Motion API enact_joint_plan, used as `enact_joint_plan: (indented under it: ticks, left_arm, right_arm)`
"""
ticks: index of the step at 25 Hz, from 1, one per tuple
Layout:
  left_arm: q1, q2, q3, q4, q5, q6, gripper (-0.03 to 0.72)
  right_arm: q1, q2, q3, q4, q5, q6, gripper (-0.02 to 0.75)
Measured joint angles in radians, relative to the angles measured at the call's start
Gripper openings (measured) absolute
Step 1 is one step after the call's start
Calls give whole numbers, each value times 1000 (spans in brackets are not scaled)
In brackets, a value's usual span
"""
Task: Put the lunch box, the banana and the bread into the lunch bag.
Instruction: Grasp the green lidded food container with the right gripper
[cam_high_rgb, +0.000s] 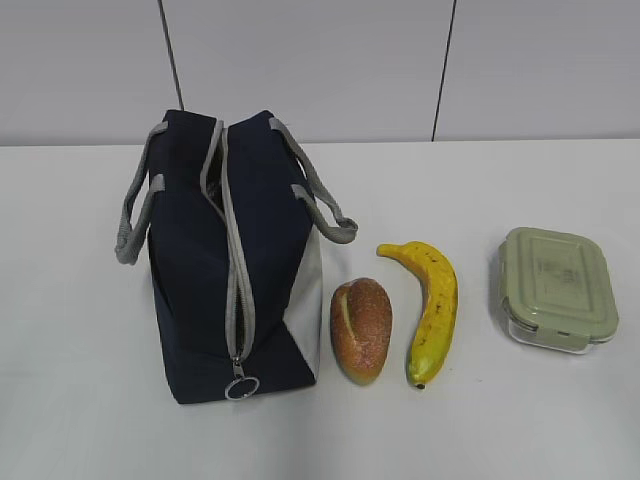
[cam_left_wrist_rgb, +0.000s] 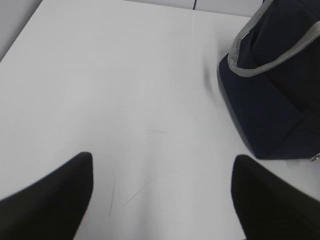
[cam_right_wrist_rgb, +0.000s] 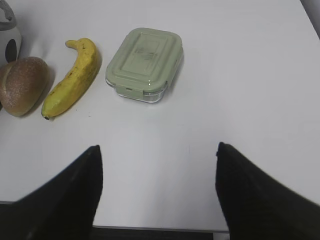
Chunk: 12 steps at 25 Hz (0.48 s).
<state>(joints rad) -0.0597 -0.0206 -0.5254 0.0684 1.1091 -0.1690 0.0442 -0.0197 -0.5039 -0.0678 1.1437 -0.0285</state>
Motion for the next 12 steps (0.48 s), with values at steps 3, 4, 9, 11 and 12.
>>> enact_joint_plan:
  ticks: [3,4,9,11,12]
  left_arm:
    - [0,0,0,0,0,0,560]
    - [0,0,0,0,0,0,560]
    - [0,0,0,0,0,0,560]
    - [0,0,0,0,0,0,560]
    - [0,0,0,0,0,0,560]
  right_arm:
    - [0,0,0,0,0,0,524]
    - [0,0,0,0,0,0,524]
    - [0,0,0,0,0,0,524]
    - [0,0,0,0,0,0,524]
    - [0,0,0,0,0,0,524]
